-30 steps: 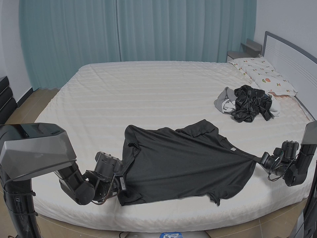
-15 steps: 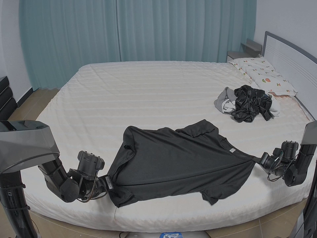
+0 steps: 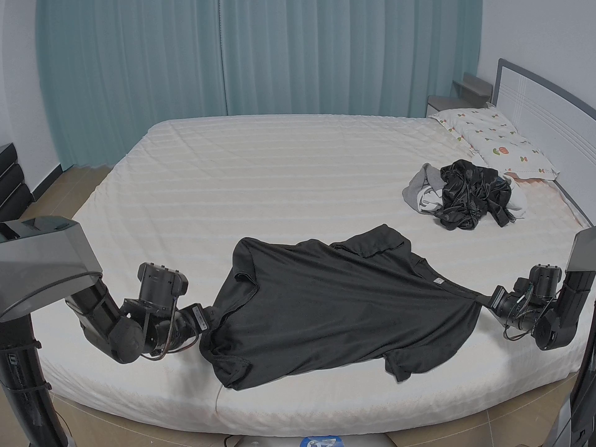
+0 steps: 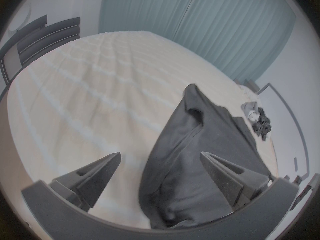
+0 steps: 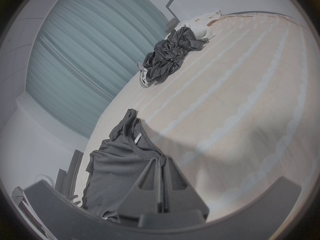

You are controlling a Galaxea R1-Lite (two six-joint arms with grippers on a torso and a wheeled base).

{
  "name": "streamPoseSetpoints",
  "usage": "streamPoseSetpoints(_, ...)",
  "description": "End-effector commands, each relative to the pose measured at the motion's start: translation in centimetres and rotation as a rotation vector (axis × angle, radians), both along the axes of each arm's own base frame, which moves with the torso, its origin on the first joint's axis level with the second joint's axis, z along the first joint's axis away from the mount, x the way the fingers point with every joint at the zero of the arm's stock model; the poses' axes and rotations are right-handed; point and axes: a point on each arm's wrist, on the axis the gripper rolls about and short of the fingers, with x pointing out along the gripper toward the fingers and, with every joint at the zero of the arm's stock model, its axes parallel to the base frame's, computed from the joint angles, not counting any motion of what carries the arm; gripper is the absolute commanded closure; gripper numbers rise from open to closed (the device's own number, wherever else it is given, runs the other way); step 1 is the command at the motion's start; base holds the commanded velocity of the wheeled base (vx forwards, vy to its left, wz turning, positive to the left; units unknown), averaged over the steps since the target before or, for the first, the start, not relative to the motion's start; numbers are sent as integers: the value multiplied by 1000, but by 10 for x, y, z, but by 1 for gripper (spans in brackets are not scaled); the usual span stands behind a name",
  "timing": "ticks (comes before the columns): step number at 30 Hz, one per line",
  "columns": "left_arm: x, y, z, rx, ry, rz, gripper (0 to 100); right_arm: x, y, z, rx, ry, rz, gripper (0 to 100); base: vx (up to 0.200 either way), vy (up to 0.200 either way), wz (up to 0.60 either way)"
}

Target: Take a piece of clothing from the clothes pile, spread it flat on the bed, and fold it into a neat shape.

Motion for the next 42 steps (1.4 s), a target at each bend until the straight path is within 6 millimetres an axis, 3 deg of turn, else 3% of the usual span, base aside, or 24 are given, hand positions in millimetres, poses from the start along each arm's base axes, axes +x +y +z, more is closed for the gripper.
streamPoseSetpoints(1, 41, -13, 5, -55, -92, 19, 0, 0, 1, -1, 3, 6, 2, 100, 0, 0, 0)
streamPoseSetpoints(6, 59, -22, -3, -113, -105, 35, 0, -2, 1, -2, 5, 12, 1, 100, 0, 0, 0)
streamPoseSetpoints(16, 71, -30, 5, -318, -105, 72, 0, -3, 2, -3, 6, 18, 4, 100, 60, 0, 0)
streamPoseSetpoints(22, 81, -34, -5, -316, -102, 66, 0, -3, 2, -5, 3, 25, 6, 100, 200, 0, 0)
streamPoseSetpoints(42, 123, -43, -32, -269, -96, 99, 0, -7, 6, -12, -8, -13, 11, 100, 0, 0, 0)
